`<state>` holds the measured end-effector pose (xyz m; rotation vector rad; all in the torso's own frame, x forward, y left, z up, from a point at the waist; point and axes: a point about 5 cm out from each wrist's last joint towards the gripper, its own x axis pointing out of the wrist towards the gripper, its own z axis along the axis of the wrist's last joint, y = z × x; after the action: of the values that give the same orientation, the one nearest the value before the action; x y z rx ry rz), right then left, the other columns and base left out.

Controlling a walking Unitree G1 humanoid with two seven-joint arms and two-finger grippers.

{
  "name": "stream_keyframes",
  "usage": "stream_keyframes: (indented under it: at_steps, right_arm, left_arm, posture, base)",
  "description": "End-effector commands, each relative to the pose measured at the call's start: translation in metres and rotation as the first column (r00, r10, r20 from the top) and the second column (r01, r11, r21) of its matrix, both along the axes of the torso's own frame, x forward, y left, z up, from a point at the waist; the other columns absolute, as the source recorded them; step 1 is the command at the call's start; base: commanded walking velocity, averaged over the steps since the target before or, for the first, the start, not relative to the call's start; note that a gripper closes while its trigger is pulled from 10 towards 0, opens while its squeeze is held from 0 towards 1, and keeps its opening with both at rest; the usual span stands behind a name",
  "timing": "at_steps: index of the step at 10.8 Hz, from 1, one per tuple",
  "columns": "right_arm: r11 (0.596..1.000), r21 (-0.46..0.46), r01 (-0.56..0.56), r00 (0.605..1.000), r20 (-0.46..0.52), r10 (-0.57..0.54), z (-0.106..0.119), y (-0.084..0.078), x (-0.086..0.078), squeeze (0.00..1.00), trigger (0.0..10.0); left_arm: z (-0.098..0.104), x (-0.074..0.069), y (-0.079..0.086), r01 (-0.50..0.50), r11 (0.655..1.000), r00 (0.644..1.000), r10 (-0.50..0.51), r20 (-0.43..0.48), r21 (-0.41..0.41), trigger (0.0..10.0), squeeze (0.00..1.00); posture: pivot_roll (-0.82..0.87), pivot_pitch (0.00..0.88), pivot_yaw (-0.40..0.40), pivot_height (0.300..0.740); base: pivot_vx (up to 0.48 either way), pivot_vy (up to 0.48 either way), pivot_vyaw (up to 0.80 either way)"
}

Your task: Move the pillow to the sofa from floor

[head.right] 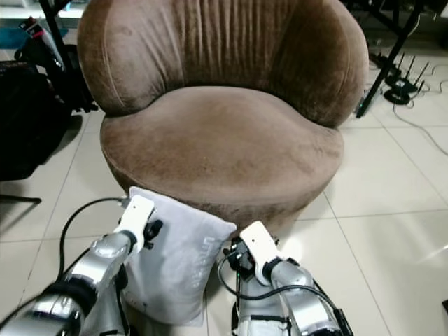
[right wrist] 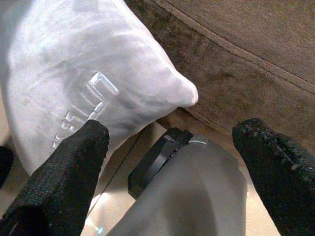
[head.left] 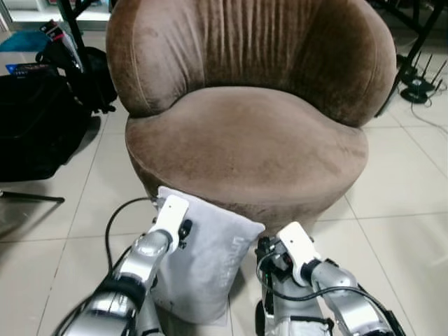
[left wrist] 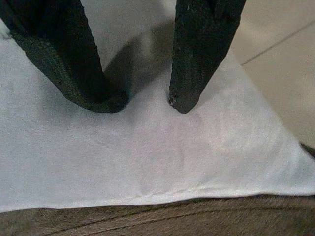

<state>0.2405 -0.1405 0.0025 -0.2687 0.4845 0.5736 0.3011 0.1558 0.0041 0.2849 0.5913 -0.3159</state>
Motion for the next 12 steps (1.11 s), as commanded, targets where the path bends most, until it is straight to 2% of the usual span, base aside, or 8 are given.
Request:
stream_keyframes:
  at_steps: [1, 4, 6, 10, 11, 12]
  right_arm:
    - [1.000, -0.002, 0.029, 1.000, 0.002, -0.029, 0.003, -0.006, 0.000, 0.00, 10.0]
    - [1.000, 0.002, 0.028, 1.000, 0.004, -0.028, 0.004, -0.004, -0.002, 0.00, 10.0]
    - [1.000, -0.001, 0.027, 1.000, 0.000, -0.027, 0.004, -0.004, -0.003, 0.00, 10.0]
    - [1.000, -0.007, 0.020, 1.000, 0.000, -0.020, 0.005, -0.004, -0.002, 0.00, 10.0]
    - [1.000, -0.008, 0.020, 1.000, 0.000, -0.020, 0.005, -0.004, -0.002, 0.00, 10.0]
    - [1.000, -0.009, 0.020, 1.000, -0.001, -0.020, 0.005, -0.004, -0.001, 0.00, 10.0]
  left_arm:
    - [0.002, 0.004, -0.006, 0.049, 0.999, 0.999, -0.049, 0.000, 0.019, 10.0, 0.00]
    - [0.001, 0.007, -0.003, 0.079, 0.993, 0.997, -0.077, -0.028, 0.089, 10.0, 0.00]
    - [-0.006, 0.001, -0.003, 0.110, 0.983, 0.993, -0.102, -0.062, 0.147, 10.0, 0.00]
    - [-0.005, 0.003, -0.010, 0.141, 0.973, 0.989, -0.132, -0.064, 0.184, 10.0, 0.00]
    - [-0.002, 0.007, -0.010, 0.128, 0.977, 0.991, -0.121, -0.047, 0.173, 10.0, 0.92]
    - [0.000, 0.008, -0.010, 0.129, 0.977, 0.992, -0.123, -0.040, 0.171, 10.0, 1.00]
  posture:
    - [-0.24, 0.083, -0.027, 0.463]
    - [-0.25, 0.076, -0.025, 0.463]
    - [-0.25, 0.075, -0.026, 0.463]
    - [-0.26, 0.071, -0.033, 0.463]
    - [-0.26, 0.070, -0.034, 0.463]
    - [-0.26, 0.067, -0.034, 0.463]
  base:
    - [0.000, 0.000, 0.00]
    - [0.000, 0.000, 0.00]
    - [0.000, 0.000, 0.00]
    - [0.000, 0.000, 0.00]
    - [0.000, 0.000, 0.00]
    - [0.000, 0.000, 0.00]
